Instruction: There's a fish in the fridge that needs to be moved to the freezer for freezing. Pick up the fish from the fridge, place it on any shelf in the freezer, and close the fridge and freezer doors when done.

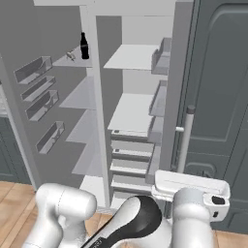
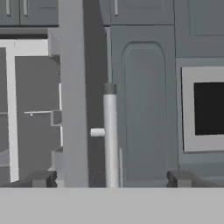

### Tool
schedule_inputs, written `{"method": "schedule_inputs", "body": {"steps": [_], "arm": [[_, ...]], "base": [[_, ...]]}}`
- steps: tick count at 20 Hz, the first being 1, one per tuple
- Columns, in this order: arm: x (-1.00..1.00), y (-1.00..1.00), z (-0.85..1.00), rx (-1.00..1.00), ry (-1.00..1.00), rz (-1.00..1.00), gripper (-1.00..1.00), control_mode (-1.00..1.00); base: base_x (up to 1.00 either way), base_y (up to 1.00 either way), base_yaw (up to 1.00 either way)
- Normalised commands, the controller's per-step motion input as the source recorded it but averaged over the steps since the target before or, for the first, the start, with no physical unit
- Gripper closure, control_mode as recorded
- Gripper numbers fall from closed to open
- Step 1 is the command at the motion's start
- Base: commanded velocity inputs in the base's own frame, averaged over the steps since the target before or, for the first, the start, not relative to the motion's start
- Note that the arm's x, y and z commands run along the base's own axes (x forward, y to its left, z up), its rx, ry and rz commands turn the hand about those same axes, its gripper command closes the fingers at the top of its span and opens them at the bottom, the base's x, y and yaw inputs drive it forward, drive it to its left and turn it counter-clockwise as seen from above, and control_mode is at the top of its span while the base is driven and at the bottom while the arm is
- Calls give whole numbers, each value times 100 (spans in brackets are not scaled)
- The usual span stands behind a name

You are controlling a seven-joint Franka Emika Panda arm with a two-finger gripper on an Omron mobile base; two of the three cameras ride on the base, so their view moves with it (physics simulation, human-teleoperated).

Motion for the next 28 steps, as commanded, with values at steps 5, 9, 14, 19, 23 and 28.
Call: {"method": "schedule_inputs", "body": {"steps": [5, 9, 14, 19, 23, 28], "arm": [[66, -45, -49, 1, -13, 13, -100, -100], [76, -47, -48, 0, -4, 12, -100, -100], [60, -68, -44, 1, 0, 10, -100, -100], [16, -12, -27, 0, 0, 0, -100, -100], [53, 1, -36, -2, 0, 0, -100, -100], [82, 1, -57, -1, 7, 0, -100, -100]], "base": [[0, 0, 0], [0, 0, 0], [0, 0, 0], [0, 0, 0], [0, 0, 0], [0, 0, 0]]}}
